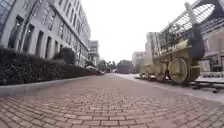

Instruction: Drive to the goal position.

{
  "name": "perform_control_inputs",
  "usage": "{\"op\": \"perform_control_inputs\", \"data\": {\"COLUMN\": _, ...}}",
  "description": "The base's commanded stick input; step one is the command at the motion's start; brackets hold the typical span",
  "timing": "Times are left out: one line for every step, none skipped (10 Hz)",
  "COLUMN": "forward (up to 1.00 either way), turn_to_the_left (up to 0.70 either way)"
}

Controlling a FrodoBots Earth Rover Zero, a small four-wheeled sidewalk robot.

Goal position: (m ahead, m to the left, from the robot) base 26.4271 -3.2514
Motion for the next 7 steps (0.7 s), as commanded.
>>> {"op": "perform_control_inputs", "data": {"forward": 0.45, "turn_to_the_left": 0.27}}
{"op": "perform_control_inputs", "data": {"forward": 0.45, "turn_to_the_left": 0.27}}
{"op": "perform_control_inputs", "data": {"forward": 0.45, "turn_to_the_left": 0.27}}
{"op": "perform_control_inputs", "data": {"forward": 0.45, "turn_to_the_left": 0.27}}
{"op": "perform_control_inputs", "data": {"forward": 0.45, "turn_to_the_left": 0.27}}
{"op": "perform_control_inputs", "data": {"forward": 0.45, "turn_to_the_left": 0.1}}
{"op": "perform_control_inputs", "data": {"forward": 0.45, "turn_to_the_left": 0.0}}
